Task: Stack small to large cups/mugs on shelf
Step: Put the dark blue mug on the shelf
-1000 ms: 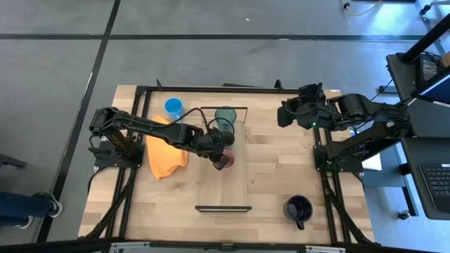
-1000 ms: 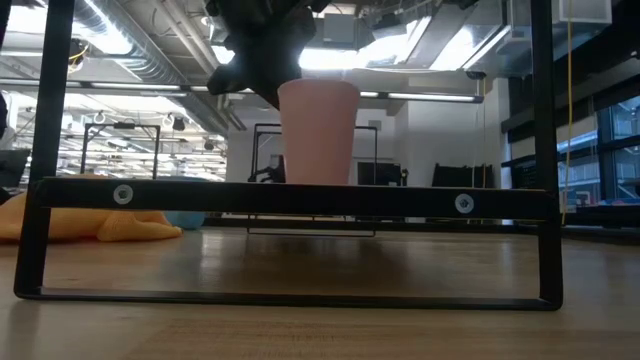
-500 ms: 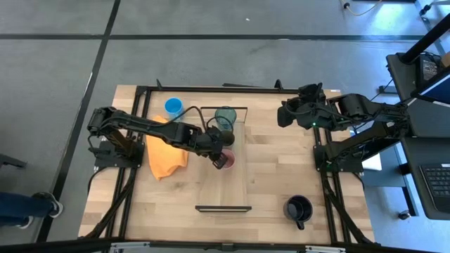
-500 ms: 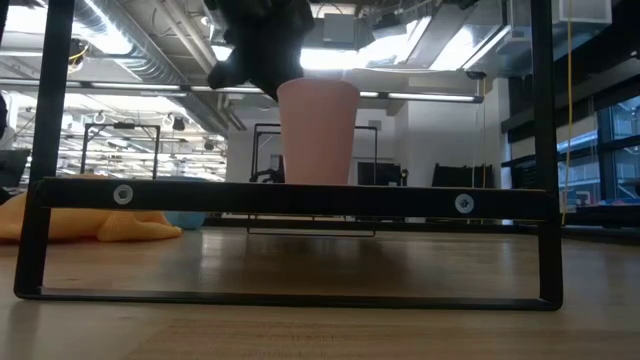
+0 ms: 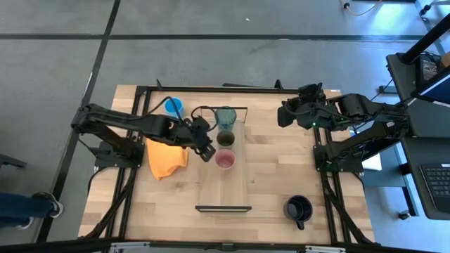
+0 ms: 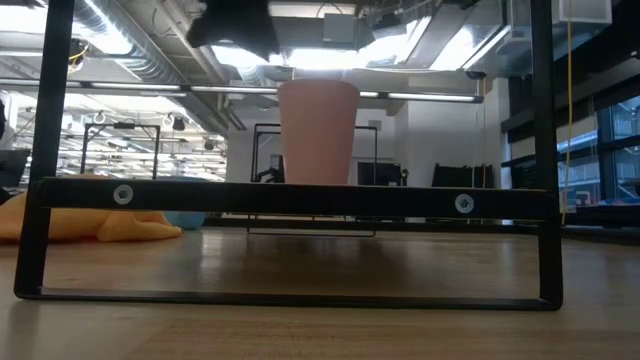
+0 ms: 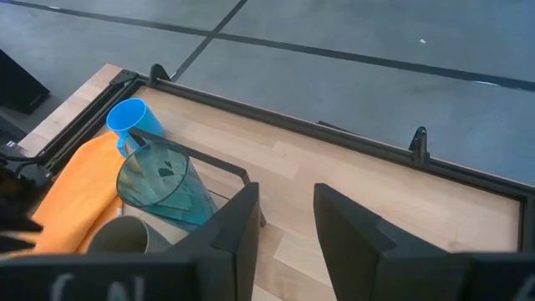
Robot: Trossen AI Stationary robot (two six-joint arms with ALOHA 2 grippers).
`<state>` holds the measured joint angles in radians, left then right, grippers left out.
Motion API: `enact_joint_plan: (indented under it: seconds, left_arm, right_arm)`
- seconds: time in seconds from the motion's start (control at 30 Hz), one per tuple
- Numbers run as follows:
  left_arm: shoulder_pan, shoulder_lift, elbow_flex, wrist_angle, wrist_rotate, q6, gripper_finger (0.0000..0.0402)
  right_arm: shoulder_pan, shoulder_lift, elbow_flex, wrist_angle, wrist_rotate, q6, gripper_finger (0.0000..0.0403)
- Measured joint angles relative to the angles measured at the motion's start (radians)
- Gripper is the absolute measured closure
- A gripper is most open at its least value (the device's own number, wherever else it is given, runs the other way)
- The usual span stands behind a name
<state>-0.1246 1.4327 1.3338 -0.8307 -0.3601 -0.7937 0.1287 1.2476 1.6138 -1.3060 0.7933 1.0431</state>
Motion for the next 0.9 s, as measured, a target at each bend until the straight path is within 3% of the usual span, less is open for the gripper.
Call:
enact_joint_plan:
  seconds: [0.2, 0.33, 0.6, 0.9]
  left_arm:
    - [0.007, -0.014, 0.0, -0.252, -0.087, 0.003, 0.033]
    - [0.042, -0.015, 0.0, -0.328, -0.115, 0.007, 0.033]
    - [0.082, -0.014, 0.0, -0.239, -0.025, 0.072, 0.033]
    - [0.039, -0.068, -0.001, -0.063, 0.03, 0.151, 0.033]
  right_arm:
    - [0.0, 0.0, 0.0, 0.001, 0.0, 0.001, 0.0286]
    - [0.0, 0.0, 0.0, 0.002, 0.0, 0.002, 0.0286]
    - [0.0, 0.0, 0.0, 0.003, -0.015, -0.001, 0.0286]
    - [0.0, 0.0, 0.0, 0.01, -0.175, -0.04, 0.0286]
